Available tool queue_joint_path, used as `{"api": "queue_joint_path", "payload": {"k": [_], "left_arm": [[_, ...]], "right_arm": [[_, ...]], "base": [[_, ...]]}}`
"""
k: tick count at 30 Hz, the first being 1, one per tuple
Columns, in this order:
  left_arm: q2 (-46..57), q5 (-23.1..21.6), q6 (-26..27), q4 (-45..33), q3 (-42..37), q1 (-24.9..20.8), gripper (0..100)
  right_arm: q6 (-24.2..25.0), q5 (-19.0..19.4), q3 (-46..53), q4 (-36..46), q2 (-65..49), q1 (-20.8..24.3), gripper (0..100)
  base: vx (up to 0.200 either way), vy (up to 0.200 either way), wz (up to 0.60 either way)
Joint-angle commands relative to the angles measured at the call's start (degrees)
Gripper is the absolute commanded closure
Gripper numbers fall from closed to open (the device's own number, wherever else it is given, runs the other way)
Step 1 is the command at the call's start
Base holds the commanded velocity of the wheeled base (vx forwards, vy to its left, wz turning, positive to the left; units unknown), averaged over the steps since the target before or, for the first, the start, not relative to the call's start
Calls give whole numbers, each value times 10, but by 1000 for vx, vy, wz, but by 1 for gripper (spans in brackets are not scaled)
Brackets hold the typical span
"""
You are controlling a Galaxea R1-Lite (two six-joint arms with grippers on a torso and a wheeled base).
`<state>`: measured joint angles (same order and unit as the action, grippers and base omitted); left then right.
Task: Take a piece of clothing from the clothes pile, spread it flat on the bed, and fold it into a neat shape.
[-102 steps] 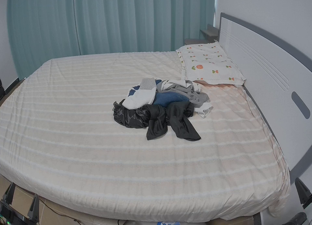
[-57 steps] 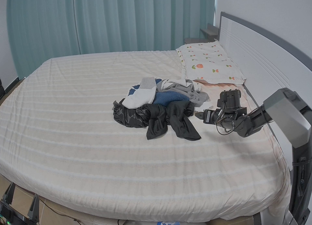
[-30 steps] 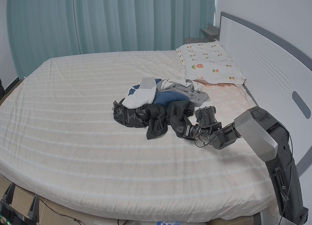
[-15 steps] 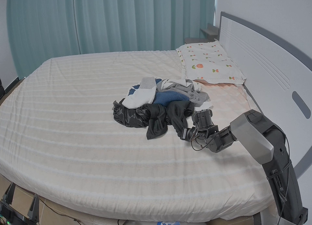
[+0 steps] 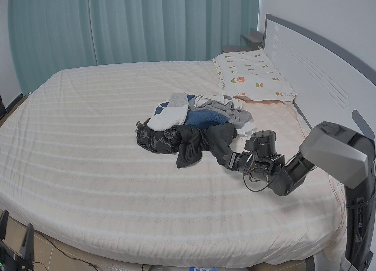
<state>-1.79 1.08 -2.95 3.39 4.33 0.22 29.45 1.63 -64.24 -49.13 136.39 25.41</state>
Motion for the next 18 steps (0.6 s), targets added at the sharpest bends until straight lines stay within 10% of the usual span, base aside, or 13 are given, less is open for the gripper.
{"api": "queue_joint_path", "payload": {"k": [1,6,11,18], "left_arm": [[-160,-46,-33,41,140,-3,0],[-330,-157,17,42,140,-8,0],[-526,-157,64,81,142,-82,0],[-715,-133,-17,201,163,-180,0]], "right_arm": [[29,59,161,-119,-206,18,100],[34,83,212,-167,-280,12,100],[34,121,279,-174,-326,11,100],[39,127,293,-207,-343,15,100]], "base": [[0,0,0],[0,0,0],[0,0,0],[0,0,0]]}}
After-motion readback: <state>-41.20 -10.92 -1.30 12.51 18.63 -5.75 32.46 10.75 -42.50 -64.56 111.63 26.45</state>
